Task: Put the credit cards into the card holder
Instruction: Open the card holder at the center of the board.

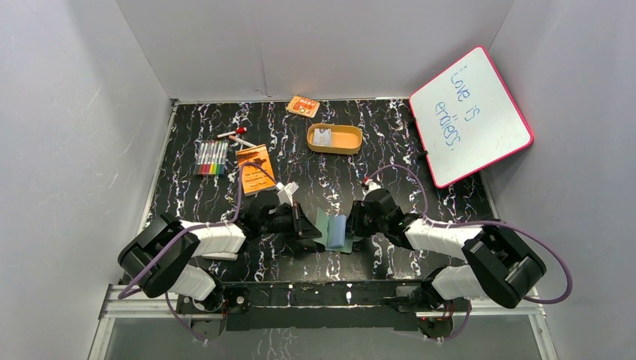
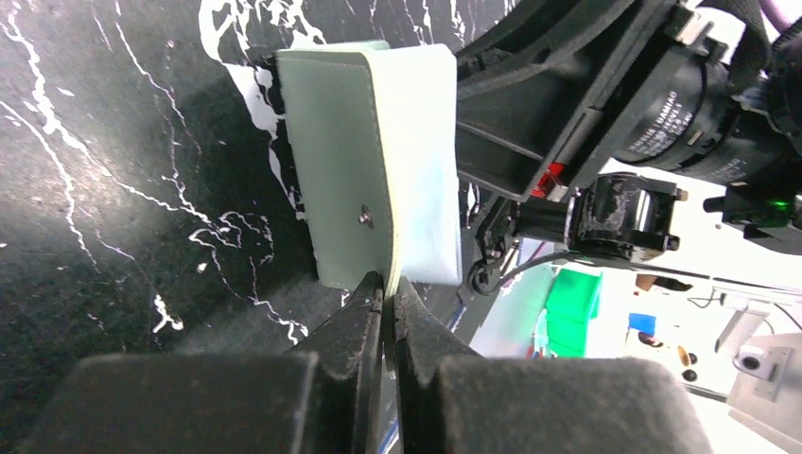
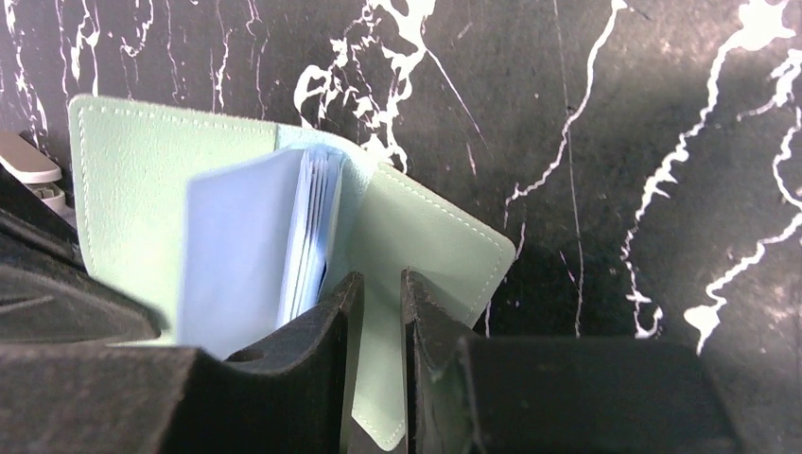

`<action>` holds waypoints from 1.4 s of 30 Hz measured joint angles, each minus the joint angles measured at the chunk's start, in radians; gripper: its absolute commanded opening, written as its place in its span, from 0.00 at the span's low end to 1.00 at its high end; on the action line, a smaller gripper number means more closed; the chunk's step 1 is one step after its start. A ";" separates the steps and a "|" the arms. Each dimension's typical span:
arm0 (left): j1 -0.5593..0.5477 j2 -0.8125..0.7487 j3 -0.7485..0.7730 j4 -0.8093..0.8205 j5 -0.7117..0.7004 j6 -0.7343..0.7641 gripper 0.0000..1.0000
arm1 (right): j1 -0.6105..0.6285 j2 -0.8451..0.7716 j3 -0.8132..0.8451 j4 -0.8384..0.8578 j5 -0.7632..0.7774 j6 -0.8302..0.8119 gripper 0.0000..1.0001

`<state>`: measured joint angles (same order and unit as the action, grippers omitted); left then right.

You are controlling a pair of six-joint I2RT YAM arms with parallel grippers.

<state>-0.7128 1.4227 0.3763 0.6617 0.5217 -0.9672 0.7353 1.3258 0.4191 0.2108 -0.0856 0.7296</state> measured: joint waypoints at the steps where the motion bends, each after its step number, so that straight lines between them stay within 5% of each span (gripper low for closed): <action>1: 0.000 0.000 0.010 -0.021 -0.009 0.011 0.00 | 0.000 -0.011 -0.003 -0.010 0.000 0.000 0.32; 22: -0.004 -0.162 -0.011 -0.322 -0.210 0.035 0.00 | 0.000 -0.160 -0.086 -0.065 -0.060 0.134 0.43; 42: -0.003 -0.243 -0.061 -0.378 -0.291 -0.017 0.00 | 0.000 -0.159 -0.180 0.095 -0.137 0.241 0.46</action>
<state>-0.7162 1.1801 0.3153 0.2836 0.2306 -0.9844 0.7349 1.1664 0.2386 0.3058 -0.2222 0.9707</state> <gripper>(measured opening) 0.021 0.451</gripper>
